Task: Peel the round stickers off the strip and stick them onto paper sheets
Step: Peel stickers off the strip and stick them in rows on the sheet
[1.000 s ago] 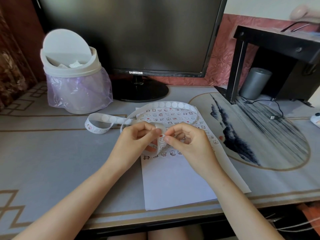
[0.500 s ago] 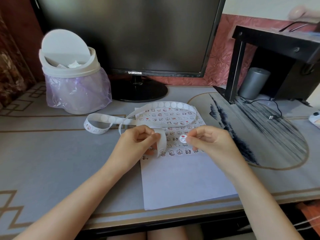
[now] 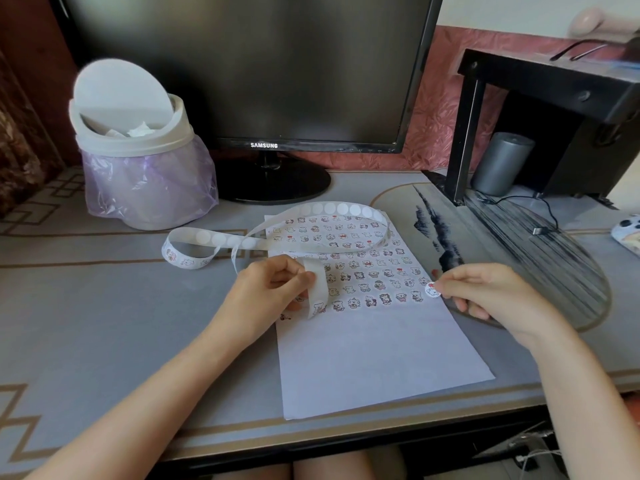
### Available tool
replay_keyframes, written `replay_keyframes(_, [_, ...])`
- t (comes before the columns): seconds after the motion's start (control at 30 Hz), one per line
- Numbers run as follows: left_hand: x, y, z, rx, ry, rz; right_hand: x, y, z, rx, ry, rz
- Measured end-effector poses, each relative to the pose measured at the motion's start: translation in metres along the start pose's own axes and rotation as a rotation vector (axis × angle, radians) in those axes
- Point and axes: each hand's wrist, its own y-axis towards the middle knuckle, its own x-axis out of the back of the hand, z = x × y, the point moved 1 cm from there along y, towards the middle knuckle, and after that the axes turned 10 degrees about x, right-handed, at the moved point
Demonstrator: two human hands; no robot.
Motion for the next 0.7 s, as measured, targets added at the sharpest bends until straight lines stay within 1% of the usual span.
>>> replay_keyframes(0.13, [0.0007,-0.0003,0.0006,-0.001,0.005,0.001,0.0003,0.0017,-0.0001,0.047,0.014,-0.022])
replay_keyframes(0.33, [-0.0001,-0.0004,-0.0006,0.011,-0.004,0.004,0.0029,0.0021,-0.0016,0.066,0.025,-0.009])
replay_keyframes(0.7, [-0.0003,-0.0016,-0.0015,-0.013,-0.005,-0.001,-0.0014,0.0031,0.0018,0.017,-0.050,0.052])
